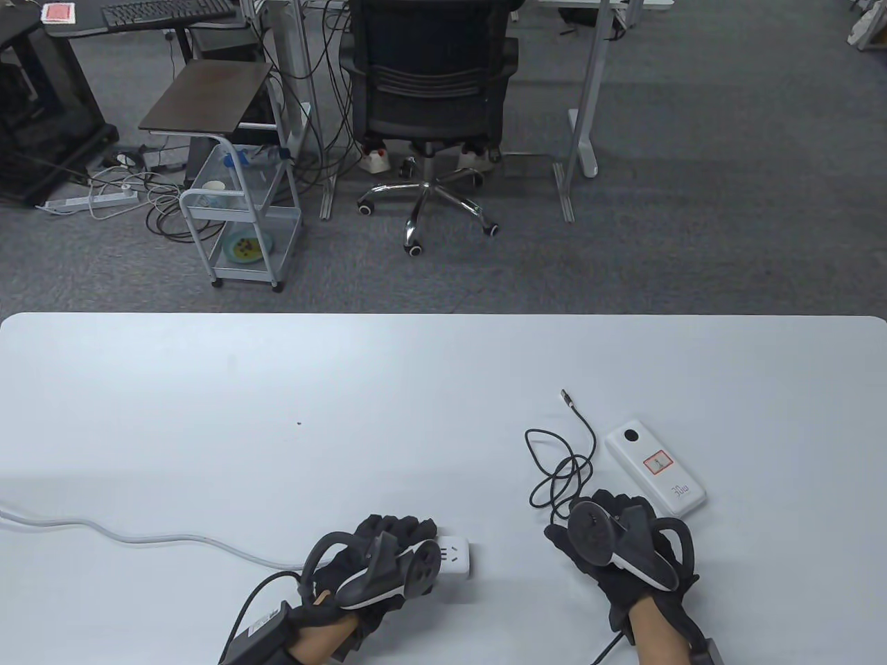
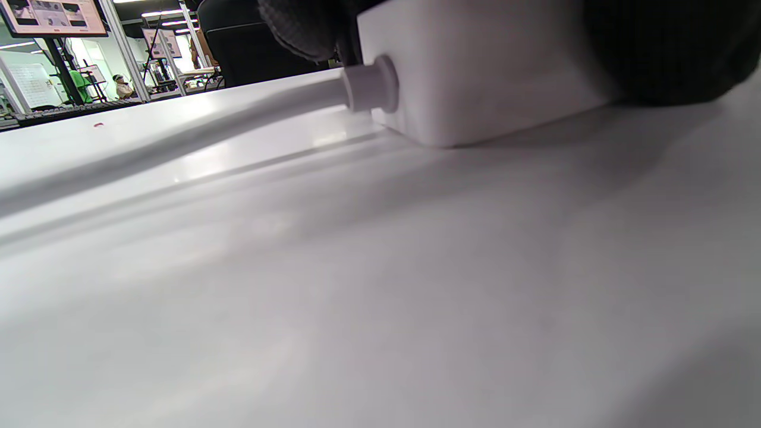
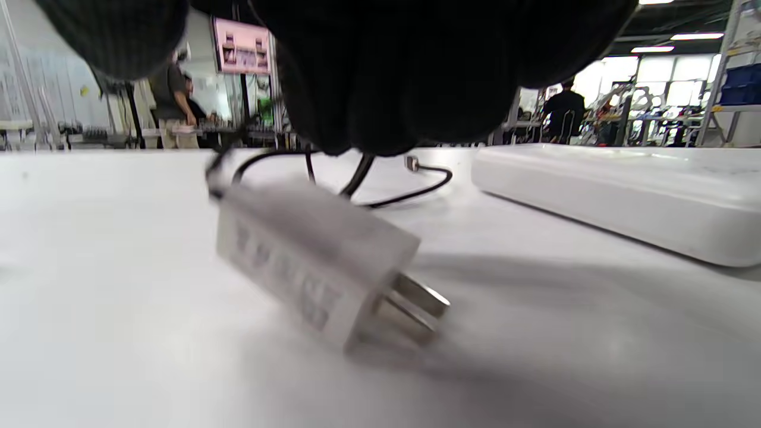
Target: Unplug the charger and disconnect the battery pack
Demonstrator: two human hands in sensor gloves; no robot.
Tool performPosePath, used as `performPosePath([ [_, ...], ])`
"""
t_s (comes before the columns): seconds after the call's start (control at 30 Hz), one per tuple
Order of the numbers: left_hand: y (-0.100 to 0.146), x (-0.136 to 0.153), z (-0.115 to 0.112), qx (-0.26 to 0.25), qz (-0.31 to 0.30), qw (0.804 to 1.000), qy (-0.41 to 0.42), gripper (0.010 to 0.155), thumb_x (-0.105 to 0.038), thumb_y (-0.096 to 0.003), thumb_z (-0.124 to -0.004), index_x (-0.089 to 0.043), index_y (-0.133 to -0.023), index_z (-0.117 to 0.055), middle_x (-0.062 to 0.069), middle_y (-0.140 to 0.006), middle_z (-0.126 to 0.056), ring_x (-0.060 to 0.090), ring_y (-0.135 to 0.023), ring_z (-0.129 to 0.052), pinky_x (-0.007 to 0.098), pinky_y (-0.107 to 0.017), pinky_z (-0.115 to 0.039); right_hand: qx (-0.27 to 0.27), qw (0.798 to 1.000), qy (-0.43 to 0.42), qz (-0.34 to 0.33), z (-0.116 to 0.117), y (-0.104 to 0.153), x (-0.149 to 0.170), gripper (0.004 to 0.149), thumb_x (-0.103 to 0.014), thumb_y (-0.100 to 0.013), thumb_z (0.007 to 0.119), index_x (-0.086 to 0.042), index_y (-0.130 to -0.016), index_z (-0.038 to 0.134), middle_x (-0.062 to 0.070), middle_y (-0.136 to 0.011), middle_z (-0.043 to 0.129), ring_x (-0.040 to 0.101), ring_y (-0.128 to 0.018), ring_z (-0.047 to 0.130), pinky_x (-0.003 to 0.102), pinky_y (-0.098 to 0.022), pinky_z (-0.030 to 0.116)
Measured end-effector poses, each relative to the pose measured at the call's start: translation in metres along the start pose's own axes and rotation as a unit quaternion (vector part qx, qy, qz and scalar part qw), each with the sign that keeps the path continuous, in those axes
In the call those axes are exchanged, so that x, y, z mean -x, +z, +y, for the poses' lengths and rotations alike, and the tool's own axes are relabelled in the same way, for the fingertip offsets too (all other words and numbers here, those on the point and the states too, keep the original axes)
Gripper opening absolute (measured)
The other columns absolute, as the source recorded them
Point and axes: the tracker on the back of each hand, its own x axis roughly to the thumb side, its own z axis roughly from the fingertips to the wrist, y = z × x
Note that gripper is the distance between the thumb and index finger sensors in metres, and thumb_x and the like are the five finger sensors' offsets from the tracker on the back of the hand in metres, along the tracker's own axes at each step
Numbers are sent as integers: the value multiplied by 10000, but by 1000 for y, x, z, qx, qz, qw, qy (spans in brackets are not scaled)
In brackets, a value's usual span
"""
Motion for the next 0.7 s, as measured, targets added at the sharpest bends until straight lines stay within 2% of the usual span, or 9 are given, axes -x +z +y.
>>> performPosePath([
  [0.13, 0, 0, 0, 0, 0, 1000, 0, 817, -703, -356, -833, -440, -1092, -593, -152, -1117, -777, 121, -1036, -896, 367, -848, -682, 88, 996, -25, -9, -5, 4, -6, 518, -647, -507, 600, -285, -713, 907, 35, -623, 978, 254, -459, 933, 608, -616, 708],
  [0.2, 0, 0, 0, -1, 0, 1000, 2, 818, -702, -355, -835, -439, -1091, -596, -150, -1114, -780, 121, -1034, -898, 367, -848, -683, 156, 987, -26, -17, -12, 7, -15, 478, -639, -510, 603, -303, -624, 924, 13, -516, 991, 225, -370, 934, 590, -591, 736],
  [0.3, 0, 0, 0, 0, -1, 1000, 4, 817, -705, -354, -834, -442, -1090, -596, -151, -1115, -779, 120, -1035, -896, 369, -848, -681, 220, 975, -23, -31, -21, 12, -28, 448, -628, -517, 612, -312, -581, 923, -1, -464, 989, 208, -326, 930, 581, -583, 744],
  [0.43, 0, 0, 0, 4, -1, 1000, 4, 817, -701, -360, -837, -439, -1095, -592, -150, -1119, -773, 124, -1042, -889, 375, -850, -676, 222, 973, 2, -67, -21, 18, -45, 488, -636, -518, 607, -307, -769, 866, 7, -690, 964, 234, -510, 943, 594, -616, 708],
  [0.5, 0, -1, -1, 8, -2, 1000, 3, 824, -699, -370, -830, -426, -1105, -579, -137, -1130, -757, 136, -1052, -874, 386, -851, -666, 224, 970, 36, -82, -18, 20, -53, 548, -646, -517, 597, -303, -894, 799, 17, -867, 903, 268, -678, 923, 614, -639, 675],
  [0.57, 1, -2, 0, 11, -1, 1000, -8, 832, -701, -378, -819, -416, -1115, -560, -131, -1147, -733, 146, -1072, -854, 394, -858, -653, 214, 970, 47, -100, -14, 20, -58, 603, -655, -517, 582, -293, -977, 729, 40, -980, 832, 305, -797, 874, 623, -654, 652],
  [0.7, 3, -4, 2, 40, -13, 999, -8, 982, -779, -327, -790, -368, -1160, -469, -78, -1215, -628, 200, -1140, -757, 420, -882, -589, 195, 972, 68, -115, -7, 22, -67, 683, -665, -514, 564, -274, -1072, 617, 75, -1109, 714, 362, -930, 780, 651, -672, 609],
])
